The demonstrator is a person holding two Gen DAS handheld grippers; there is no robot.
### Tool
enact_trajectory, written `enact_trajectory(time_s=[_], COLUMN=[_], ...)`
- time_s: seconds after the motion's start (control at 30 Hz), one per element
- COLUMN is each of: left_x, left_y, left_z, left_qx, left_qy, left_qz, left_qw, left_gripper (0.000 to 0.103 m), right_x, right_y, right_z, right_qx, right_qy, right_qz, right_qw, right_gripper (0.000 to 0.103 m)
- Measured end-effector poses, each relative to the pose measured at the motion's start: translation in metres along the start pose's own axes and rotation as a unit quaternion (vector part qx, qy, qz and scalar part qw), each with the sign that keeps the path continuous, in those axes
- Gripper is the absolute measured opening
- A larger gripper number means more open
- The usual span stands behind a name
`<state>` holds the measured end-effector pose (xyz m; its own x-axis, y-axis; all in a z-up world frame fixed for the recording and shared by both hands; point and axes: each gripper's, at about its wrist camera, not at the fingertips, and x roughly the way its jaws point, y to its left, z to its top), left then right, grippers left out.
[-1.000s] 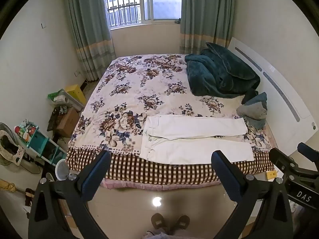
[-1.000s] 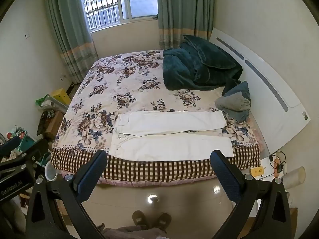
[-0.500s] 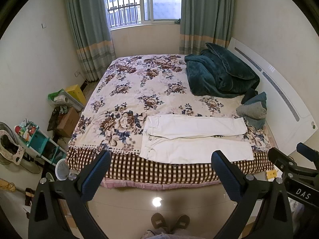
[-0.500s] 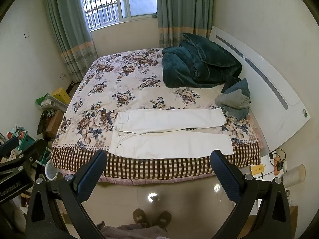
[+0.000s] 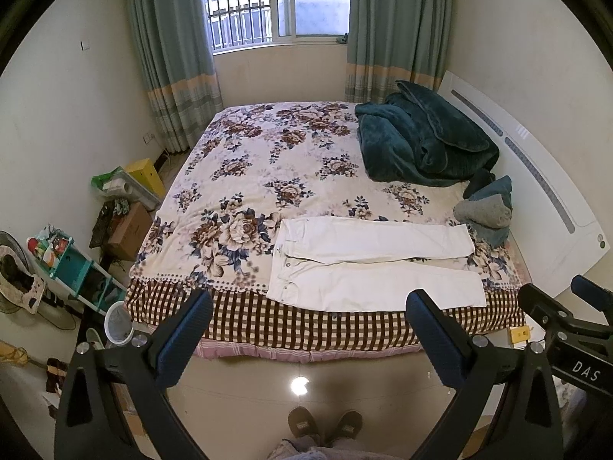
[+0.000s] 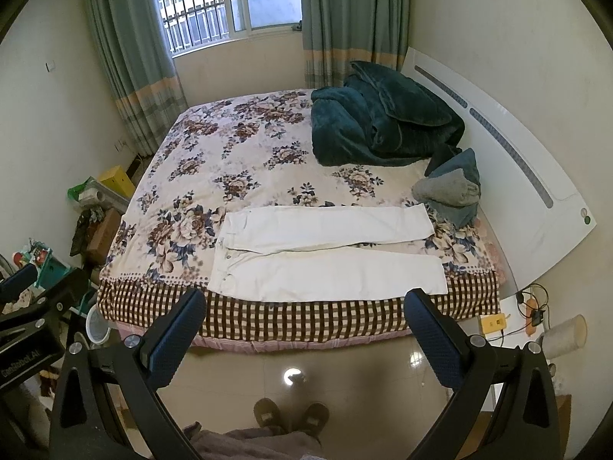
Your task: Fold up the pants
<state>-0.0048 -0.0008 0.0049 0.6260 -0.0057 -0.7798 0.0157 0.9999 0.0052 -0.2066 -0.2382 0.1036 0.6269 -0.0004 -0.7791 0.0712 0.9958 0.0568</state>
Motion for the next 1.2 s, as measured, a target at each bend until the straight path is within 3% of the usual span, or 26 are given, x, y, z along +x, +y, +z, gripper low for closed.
enact_trajectory(time_s=[0.3,1.2], left_x=[-0.002,0.000], left_y=[-0.002,-0.008], left_z=[-0.003,-0.006], left_qx=[0.002,0.002], left_qy=[-0.001,0.000], left_qz=[0.000,-0.005], left_qw=[1.0000,1.0000], left_gripper=[0.103,0.103], right_x=[0.002,0.002], right_y=[0.003,0.004], right_z=[0.014,0.015], right_qx=[-0.002,-0.004], right_qy=[0.002,0.003], right_qz=[-0.003,-0.006], right_qw=[1.000,1.000], right_gripper=[0.103,0.103])
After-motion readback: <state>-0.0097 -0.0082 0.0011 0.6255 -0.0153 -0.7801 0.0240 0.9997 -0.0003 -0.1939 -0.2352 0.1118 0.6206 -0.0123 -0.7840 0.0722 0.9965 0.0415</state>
